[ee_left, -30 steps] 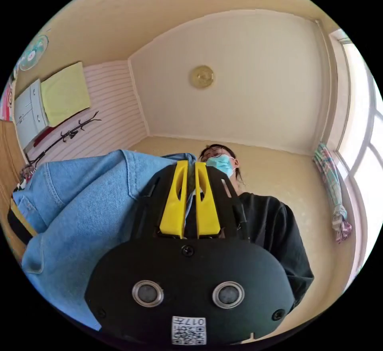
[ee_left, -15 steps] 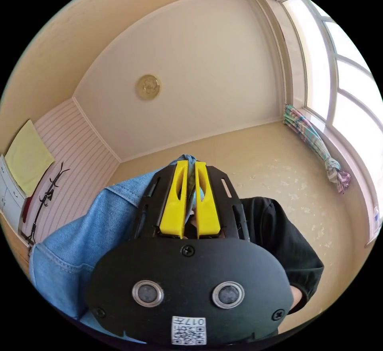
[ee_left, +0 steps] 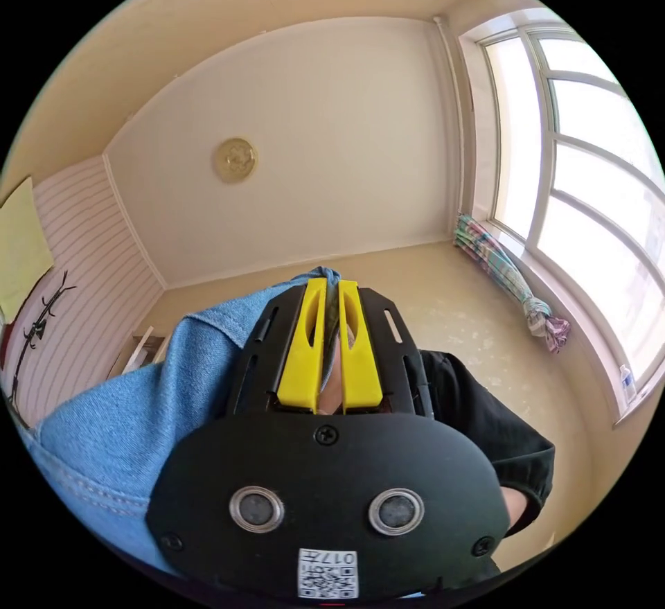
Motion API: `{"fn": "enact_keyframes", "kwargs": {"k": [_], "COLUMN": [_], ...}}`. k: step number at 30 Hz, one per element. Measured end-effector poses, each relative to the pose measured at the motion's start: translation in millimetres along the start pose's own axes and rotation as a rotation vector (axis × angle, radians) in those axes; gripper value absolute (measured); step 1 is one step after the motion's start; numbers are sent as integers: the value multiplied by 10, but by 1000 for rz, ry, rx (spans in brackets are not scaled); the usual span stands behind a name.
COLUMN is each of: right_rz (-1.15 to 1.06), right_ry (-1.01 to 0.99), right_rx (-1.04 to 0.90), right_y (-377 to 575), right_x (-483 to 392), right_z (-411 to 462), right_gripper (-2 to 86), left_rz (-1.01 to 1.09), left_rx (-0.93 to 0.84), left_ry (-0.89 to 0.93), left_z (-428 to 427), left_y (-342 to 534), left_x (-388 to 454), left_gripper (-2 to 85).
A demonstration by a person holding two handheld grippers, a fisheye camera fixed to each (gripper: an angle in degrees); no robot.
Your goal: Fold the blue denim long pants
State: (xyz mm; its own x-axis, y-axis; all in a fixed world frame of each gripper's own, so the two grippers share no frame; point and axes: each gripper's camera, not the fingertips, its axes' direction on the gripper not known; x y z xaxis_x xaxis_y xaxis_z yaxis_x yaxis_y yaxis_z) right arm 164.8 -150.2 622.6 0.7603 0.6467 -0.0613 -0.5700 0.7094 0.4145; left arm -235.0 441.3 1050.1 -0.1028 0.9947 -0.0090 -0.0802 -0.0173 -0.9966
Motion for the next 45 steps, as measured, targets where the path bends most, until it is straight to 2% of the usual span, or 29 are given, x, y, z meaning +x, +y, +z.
{"fn": "enact_keyframes", "kwargs": {"k": [3,4,5,7,9,10,11,12,15,17,20,22,24,27,30,34,40,45], "right_rz": [-11,-34,-99,-223,-363,-467,-545,-577,-717,-797,-929,-1017,-1095,-1165,-1206,-1262,-1395,-1432], "right_ry": [-82,-121,-178,-283,-309,-288,-250,-227,-74,56,229,321,402,528,513,449,112,-52], "right_rx": [-3,8,25,51,82,94,100,103,66,24,-17,-78,-135,-189,-253,-342,-491,-545], "right_y": [-61,-81,-100,-133,-141,-121,-99,-86,-43,-33,58,149,248,361,424,544,771,879], "right_x": [36,17,-51,-233,-517,-747,-961,-1062,-1542,-1900,-2406,-2685,-2907,-3098,-3159,-3188,-3284,-3299], "right_z": [65,62,48,14,-39,-66,-82,-88,-59,13,228,472,767,1246,1601,1978,2188,2265], "right_gripper": [158,113,49,40,35,34,33,32,30,29,27,26,24,21,18,15,14,13], "left_rz": [-54,-66,-83,-112,-163,-172,-189,-204,-205,-210,-234,-258,-374,-417,-381,-324,-441,-579], "left_rx": [6,-1,-23,-67,-145,-166,-207,-247,-288,-257,-145,-105,-147,-304,-359,-271,-216,-104], "left_ry": [11,4,-28,-110,-280,-335,-473,-617,-898,-960,-948,-1042,-1279,-1505,-1546,-1385,-1315,-1223], "left_z": [5,11,24,36,12,1,-24,-47,-119,-213,-414,-503,-566,-446,-305,-317,-506,-824], "left_y": [102,113,124,117,85,78,68,64,89,124,197,228,236,205,147,73,133,344], "left_x": [-171,-201,-239,-261,-230,-210,-161,-112,-22,-16,-76,-114,-242,-459,-629,-701,-1063,-1501], "left_gripper": [35,35,35,36,36,36,37,37,37,38,39,40,47,70,114,135,177,234]}}
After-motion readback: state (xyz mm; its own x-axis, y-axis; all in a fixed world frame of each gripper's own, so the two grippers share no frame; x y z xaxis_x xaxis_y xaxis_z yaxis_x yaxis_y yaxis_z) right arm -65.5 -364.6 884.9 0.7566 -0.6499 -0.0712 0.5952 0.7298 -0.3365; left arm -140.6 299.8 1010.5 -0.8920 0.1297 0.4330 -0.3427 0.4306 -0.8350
